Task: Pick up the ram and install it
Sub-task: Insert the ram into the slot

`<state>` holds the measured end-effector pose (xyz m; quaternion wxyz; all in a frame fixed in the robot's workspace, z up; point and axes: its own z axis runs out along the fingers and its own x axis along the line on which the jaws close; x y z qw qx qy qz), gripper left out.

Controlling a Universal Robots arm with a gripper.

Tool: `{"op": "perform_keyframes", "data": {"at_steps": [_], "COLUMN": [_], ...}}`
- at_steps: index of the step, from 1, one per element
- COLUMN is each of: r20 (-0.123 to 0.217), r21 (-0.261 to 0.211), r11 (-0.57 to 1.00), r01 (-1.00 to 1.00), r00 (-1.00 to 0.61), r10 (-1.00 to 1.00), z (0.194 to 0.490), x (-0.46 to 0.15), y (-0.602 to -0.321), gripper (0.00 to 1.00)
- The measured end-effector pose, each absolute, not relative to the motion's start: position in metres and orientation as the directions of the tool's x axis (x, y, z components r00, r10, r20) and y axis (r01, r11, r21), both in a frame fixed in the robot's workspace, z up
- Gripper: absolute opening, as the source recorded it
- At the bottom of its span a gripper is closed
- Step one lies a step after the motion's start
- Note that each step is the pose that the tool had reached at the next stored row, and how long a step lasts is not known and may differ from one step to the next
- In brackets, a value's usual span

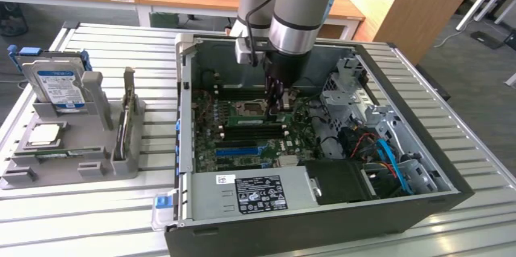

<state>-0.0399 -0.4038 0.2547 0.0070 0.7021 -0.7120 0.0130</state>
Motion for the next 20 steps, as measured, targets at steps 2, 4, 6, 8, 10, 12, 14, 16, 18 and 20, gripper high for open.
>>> {"op": "perform_keyframes", "data": {"at_steps": [2, 4, 6, 8, 10, 12, 14, 16, 18, 20], "r20": [0.028, 0.028, 0.028, 0.028, 0.028, 0.028, 0.028, 0.028, 0.028, 0.028], "r21": [-0.009, -0.009, -0.009, -0.009, -0.009, -0.009, -0.009, -0.009, -0.009, -0.009], "r11": [0.014, 0.014, 0.014, 0.014, 0.014, 0.014, 0.014, 0.014, 0.014, 0.014], "r01": [-1.0, -1.0, -1.0, -1.0, -1.0, -1.0, -1.0, -1.0, -1.0, -1.0], "r00": [-0.014, -0.014, -0.014, -0.014, -0.014, -0.014, -0.014, -0.014, -0.014, -0.014], "r10": [-1.0, -1.0, -1.0, -1.0, -1.0, -1.0, -1.0, -1.0, -1.0, -1.0], "z": [0.254, 0.253, 0.252, 0.25, 0.249, 0.248, 0.247, 0.246, 0.245, 0.244], "x": [-0.04, -0.04, -0.04, -0.04, -0.04, -0.04, -0.04, -0.04, -0.04, -0.04], "y": [-0.404, -0.404, -0.404, -0.404, -0.404, -0.404, -0.404, -0.404, -0.404, -0.404], "gripper": [0.12, 0.12, 0.12, 0.12, 0.12, 0.12, 0.12, 0.12, 0.12, 0.12]}}
